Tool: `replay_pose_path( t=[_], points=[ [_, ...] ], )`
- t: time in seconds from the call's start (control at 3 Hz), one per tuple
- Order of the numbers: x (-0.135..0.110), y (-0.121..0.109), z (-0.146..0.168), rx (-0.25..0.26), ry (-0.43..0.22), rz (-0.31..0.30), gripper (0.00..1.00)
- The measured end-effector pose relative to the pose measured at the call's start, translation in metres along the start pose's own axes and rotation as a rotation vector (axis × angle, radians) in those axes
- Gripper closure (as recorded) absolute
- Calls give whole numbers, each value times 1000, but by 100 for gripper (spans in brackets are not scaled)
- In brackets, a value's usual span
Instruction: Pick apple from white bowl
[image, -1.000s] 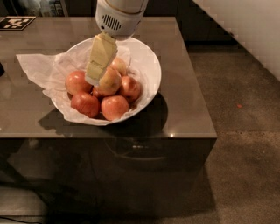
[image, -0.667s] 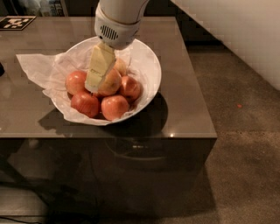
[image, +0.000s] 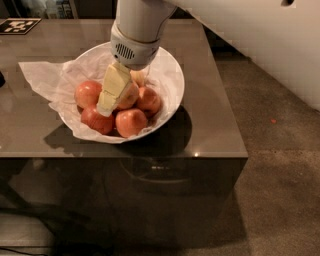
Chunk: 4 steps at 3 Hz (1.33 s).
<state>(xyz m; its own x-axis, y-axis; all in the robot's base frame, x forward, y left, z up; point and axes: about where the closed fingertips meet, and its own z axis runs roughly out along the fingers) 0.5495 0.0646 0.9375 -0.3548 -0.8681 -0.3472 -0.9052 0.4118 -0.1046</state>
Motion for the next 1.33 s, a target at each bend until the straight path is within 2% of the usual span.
replay_pose_path(
  t=[0.67,1.33],
  points=[
    [-8,-2,3,-9,-1,-7,0],
    [-13,-6,22,-42,25,-4,0]
  ],
)
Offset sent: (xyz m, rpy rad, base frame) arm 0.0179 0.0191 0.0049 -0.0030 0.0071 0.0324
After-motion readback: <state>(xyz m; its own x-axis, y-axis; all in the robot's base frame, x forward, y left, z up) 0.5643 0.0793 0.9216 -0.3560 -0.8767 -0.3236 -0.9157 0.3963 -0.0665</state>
